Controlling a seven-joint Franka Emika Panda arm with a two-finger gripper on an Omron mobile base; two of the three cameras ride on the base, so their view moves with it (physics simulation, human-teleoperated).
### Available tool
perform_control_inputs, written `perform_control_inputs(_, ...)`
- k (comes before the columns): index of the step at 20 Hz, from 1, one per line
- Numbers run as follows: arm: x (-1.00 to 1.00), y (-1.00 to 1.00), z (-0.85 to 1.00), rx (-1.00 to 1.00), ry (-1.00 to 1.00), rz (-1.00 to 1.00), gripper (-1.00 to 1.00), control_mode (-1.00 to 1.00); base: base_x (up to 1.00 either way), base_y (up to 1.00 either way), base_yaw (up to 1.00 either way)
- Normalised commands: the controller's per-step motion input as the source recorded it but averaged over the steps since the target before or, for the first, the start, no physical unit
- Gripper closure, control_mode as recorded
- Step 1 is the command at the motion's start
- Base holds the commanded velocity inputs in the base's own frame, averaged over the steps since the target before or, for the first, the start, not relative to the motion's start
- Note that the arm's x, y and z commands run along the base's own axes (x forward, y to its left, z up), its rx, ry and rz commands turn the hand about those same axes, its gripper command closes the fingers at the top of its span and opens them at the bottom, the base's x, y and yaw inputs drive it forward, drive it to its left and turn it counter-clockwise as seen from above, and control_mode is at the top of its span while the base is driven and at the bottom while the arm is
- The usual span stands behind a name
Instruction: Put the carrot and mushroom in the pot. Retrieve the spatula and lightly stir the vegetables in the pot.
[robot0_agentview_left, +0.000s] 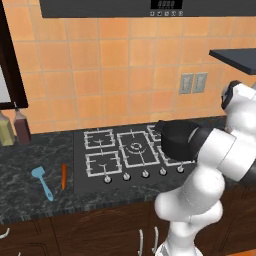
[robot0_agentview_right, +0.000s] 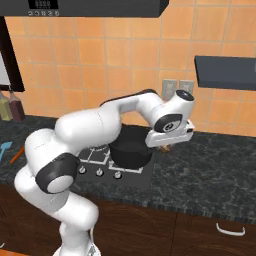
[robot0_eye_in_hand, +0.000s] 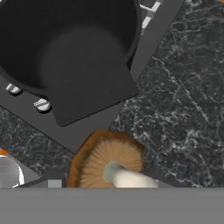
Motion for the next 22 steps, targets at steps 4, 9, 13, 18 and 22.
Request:
perform_control_inputs(4,0.78,1.00,0.04,-0.05,0.02,0.04,1.00,-1.00,0.00,0.00,0.00)
perform_control_inputs(9,0.80,1.00,-0.14,0.00,0.05,0.00,1.00,-1.00,0.00,0.00,0.00)
perform_control_inputs(13,0.71,0.65,-0.55,0.00,0.01,0.00,1.00,-1.00,0.00,0.00,0.00)
perform_control_inputs(18,0.48,0.05,-0.77,-0.02,-0.03,0.00,1.00,-1.00,0.00,0.00,0.00)
perform_control_inputs(22,0.17,0.00,-0.16,0.00,-0.03,0.00,-1.00,-1.00,0.00,0.00,0.00)
